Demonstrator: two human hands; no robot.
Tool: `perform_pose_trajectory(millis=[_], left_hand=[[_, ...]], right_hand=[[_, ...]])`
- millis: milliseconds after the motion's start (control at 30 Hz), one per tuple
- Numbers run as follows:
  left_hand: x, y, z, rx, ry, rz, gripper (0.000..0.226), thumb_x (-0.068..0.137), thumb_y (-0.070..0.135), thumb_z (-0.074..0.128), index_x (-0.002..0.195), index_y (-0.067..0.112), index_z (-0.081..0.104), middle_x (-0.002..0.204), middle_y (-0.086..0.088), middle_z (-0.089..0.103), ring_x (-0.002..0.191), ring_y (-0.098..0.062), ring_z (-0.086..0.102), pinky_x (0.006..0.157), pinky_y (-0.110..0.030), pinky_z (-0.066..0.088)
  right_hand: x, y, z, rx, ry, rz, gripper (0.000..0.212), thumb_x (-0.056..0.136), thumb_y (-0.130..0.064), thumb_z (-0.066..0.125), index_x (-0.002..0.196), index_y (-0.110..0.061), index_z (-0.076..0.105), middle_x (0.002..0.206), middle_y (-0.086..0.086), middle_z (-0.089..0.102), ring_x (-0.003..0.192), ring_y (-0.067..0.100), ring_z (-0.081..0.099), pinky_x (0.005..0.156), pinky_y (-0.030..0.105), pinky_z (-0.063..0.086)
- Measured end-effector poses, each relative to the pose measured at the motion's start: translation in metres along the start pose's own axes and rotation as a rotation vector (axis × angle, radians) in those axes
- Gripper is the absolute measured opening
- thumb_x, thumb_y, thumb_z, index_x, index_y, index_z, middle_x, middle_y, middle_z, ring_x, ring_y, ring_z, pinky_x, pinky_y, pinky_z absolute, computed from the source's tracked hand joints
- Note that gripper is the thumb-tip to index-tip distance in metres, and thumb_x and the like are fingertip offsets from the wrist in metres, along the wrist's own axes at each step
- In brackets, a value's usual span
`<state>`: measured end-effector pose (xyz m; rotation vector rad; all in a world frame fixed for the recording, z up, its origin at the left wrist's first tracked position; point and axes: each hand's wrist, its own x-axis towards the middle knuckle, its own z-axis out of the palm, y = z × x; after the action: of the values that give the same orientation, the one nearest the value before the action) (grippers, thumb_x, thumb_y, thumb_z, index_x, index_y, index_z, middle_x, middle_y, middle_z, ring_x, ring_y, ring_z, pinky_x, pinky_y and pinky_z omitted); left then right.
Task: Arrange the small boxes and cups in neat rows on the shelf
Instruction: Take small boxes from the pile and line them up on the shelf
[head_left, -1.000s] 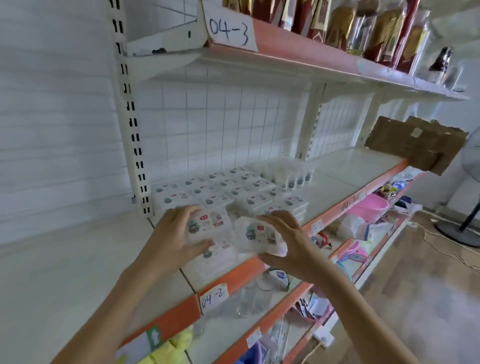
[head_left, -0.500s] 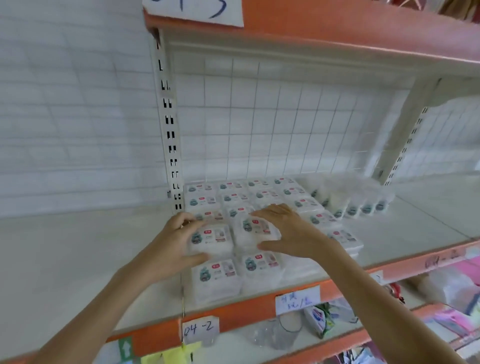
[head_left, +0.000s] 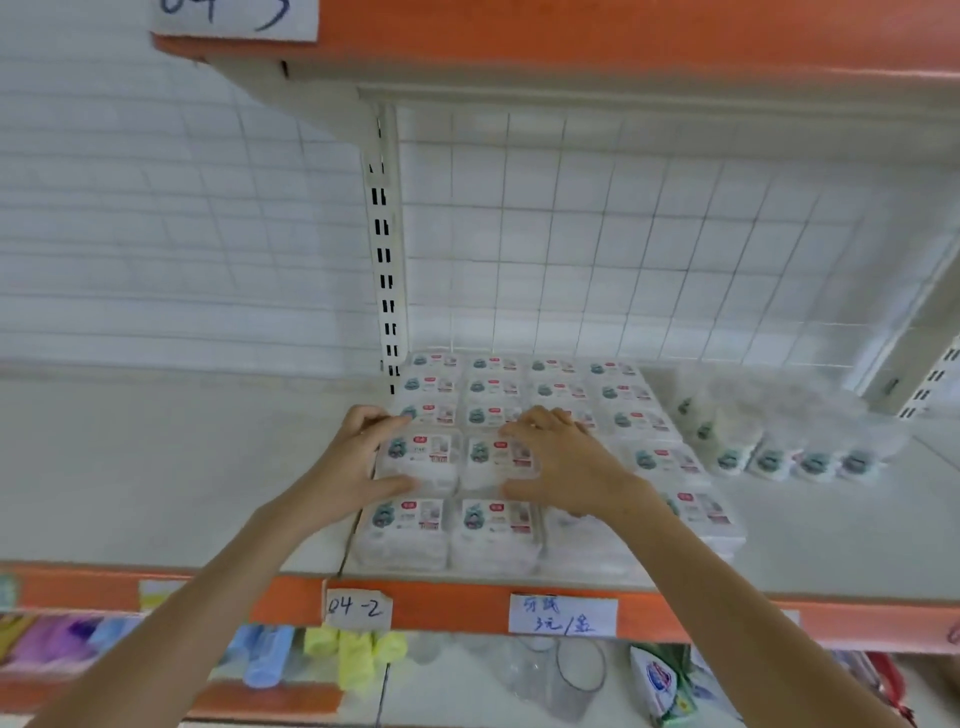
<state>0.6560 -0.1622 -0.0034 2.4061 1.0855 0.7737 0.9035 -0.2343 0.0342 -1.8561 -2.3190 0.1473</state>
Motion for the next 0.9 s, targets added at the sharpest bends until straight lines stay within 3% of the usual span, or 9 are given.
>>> perform_pose_trajectory(millis=[67,167,333,433,533,700,900], left_hand=[[-0.001,0.001,0.002,-0.007,0.014,-0.017,0.075,0.072,0.024,0.076,0.137,0.015,0.038,0.108,0.011,0.030,0.098,0.005,0.030,0.092,-0.002,0.023],[-0.004,0.000,0.006,-0.034,0.037,-0.059,0.074,0.072,0.025,0.074,0.136,0.016,0.038,0.112,0.003,0.031,0.104,-0.001,0.033,0.101,-0.016,0.030],[-0.002,-0.003,0.009,-0.079,0.017,-0.079,0.073,0.073,0.021,0.073,0.136,0.008,0.038,0.108,0.008,0.032,0.105,0.000,0.030,0.097,-0.004,0.019],[-0.002,-0.001,0.010,-0.086,-0.026,-0.087,0.075,0.075,0.025,0.069,0.139,0.009,0.033,0.115,0.002,0.028,0.114,-0.007,0.027,0.101,-0.007,0.014],[-0.003,-0.003,0.009,-0.088,-0.054,-0.105,0.081,0.070,0.041,0.061,0.141,0.015,0.030,0.127,0.004,0.021,0.129,-0.014,0.020,0.109,-0.020,0.013],[-0.003,-0.002,0.009,-0.131,-0.100,-0.110,0.072,0.083,0.025,0.063,0.143,0.019,0.023,0.151,0.000,0.008,0.131,-0.001,0.007,0.107,-0.018,0.009],[-0.003,-0.001,0.010,-0.121,-0.134,-0.116,0.072,0.087,0.025,0.058,0.145,0.018,0.015,0.154,0.001,-0.001,0.129,0.002,0.002,0.106,-0.016,0.006]], right_hand=[[-0.002,-0.001,0.001,0.001,0.003,-0.002,0.067,0.083,-0.047,0.058,0.140,-0.022,0.033,0.137,-0.001,0.033,0.125,0.019,0.029,0.105,0.033,0.022],[-0.002,-0.001,0.001,0.012,0.006,0.003,0.068,0.084,-0.047,0.058,0.141,-0.021,0.031,0.138,-0.001,0.032,0.126,0.020,0.028,0.106,0.034,0.022],[-0.002,-0.001,0.000,0.021,0.002,0.023,0.066,0.084,-0.045,0.058,0.140,-0.023,0.033,0.140,-0.001,0.032,0.128,0.019,0.028,0.108,0.035,0.022],[-0.003,-0.002,0.000,-0.005,0.002,0.022,0.063,0.086,-0.048,0.055,0.140,-0.022,0.035,0.142,-0.001,0.032,0.129,0.020,0.029,0.108,0.037,0.024],[-0.003,-0.006,0.001,-0.059,0.022,0.014,0.060,0.088,-0.049,0.051,0.139,-0.020,0.039,0.141,-0.001,0.033,0.128,0.020,0.031,0.108,0.038,0.025],[-0.005,-0.010,0.003,-0.064,0.043,0.026,0.054,0.090,-0.044,0.051,0.138,-0.021,0.039,0.141,0.000,0.036,0.126,0.021,0.035,0.106,0.036,0.029],[-0.003,-0.017,0.005,-0.100,0.068,0.039,0.049,0.090,-0.039,0.053,0.135,-0.023,0.042,0.135,0.002,0.043,0.119,0.023,0.044,0.100,0.035,0.037]])
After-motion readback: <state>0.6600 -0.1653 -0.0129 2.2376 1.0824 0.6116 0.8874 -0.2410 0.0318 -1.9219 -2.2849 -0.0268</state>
